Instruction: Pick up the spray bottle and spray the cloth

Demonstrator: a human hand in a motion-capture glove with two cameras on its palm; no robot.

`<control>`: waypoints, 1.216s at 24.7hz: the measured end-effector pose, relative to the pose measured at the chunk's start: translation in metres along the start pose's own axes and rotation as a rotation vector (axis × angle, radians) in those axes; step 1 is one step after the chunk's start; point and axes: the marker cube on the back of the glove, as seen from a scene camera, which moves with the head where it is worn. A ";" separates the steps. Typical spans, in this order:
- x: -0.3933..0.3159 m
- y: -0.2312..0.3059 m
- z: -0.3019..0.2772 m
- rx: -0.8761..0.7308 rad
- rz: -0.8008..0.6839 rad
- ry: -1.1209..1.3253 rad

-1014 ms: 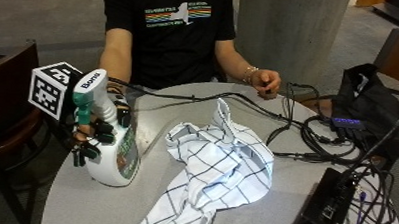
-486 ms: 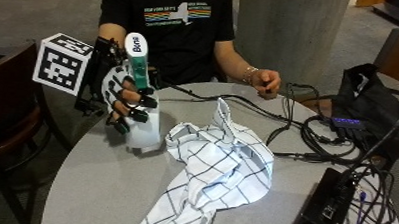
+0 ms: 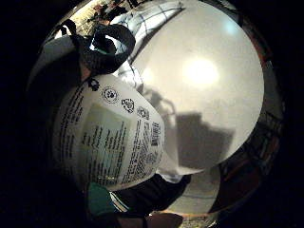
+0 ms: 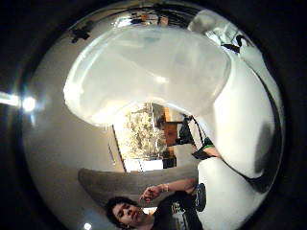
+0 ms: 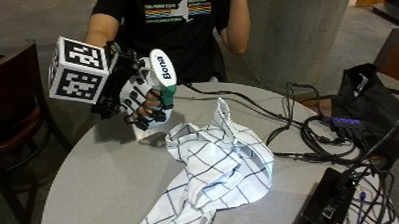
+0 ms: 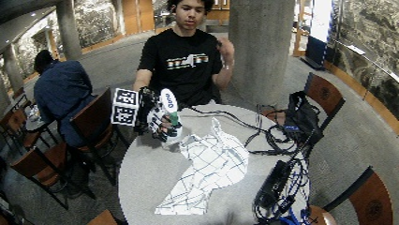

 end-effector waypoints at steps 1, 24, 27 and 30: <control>0.000 0.001 0.001 -0.022 0.017 0.019; 0.000 0.001 0.010 -0.168 0.137 0.012; -0.001 0.002 0.013 -0.176 0.135 0.024; -0.001 0.001 0.014 -0.180 0.136 0.021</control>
